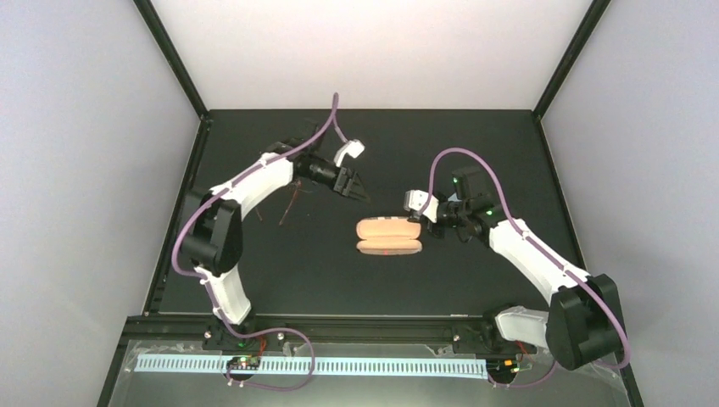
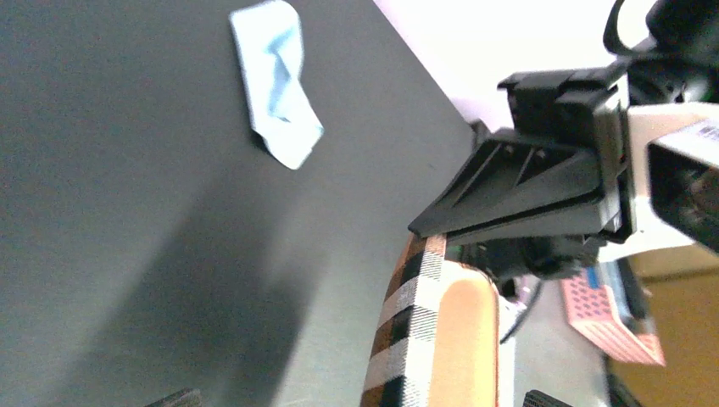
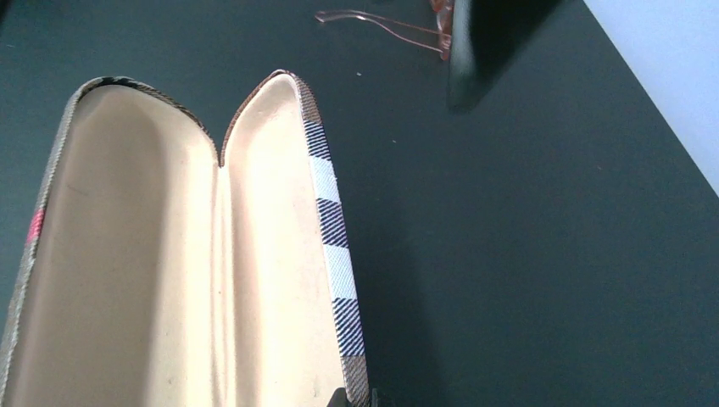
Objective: Organize the sunglasses
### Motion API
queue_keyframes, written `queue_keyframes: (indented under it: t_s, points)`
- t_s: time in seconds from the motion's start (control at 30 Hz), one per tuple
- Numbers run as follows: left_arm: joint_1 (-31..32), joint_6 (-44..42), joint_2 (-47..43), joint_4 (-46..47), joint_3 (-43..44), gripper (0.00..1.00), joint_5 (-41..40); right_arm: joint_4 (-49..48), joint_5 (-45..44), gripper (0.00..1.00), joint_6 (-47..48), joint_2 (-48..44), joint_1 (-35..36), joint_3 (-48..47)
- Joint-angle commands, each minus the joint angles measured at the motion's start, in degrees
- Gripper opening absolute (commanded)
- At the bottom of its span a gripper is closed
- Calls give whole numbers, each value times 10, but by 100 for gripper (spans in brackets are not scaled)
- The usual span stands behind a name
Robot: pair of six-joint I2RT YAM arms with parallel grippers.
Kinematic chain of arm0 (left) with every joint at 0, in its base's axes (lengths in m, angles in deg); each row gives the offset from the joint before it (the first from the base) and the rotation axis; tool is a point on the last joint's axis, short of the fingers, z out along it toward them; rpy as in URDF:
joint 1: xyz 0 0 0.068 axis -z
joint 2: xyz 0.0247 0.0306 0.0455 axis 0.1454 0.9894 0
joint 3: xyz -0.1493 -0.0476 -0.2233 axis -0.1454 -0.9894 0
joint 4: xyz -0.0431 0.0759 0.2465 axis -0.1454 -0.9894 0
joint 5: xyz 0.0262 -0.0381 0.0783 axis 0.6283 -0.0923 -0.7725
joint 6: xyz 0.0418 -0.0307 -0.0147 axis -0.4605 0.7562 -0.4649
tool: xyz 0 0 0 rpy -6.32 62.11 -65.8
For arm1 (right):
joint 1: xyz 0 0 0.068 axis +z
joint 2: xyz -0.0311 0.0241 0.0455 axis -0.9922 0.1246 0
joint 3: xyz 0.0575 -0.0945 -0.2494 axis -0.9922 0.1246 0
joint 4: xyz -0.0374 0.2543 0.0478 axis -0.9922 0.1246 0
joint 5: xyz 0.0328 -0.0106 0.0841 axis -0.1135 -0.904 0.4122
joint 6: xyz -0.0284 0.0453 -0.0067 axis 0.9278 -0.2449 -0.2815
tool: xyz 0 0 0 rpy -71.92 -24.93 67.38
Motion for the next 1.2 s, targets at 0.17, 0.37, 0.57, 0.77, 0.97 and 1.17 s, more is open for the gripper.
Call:
queue_keyframes:
  t_s: [0.17, 0.37, 0.57, 0.77, 0.97, 1.17]
  points:
    - [-60, -77, -119, 17, 2, 99, -182, -252, -135, 4, -112, 64, 42, 41]
    - [-83, -87, -151, 35, -16, 99, -222, -341, -203, 8, -71, 85, 87, 88]
    - [-83, -88, -172, 56, -53, 99, -237, -355, -211, 13, -48, 80, 93, 107]
    - [-83, -95, -194, 70, -79, 99, -263, -346, -200, 26, -16, 68, 93, 131]
    - [-85, -115, -210, 68, -95, 99, -307, -318, -198, 38, -22, 49, 93, 125]
    - [-99, -134, -205, 42, -92, 99, -364, -218, -200, 54, -55, 26, 93, 65]
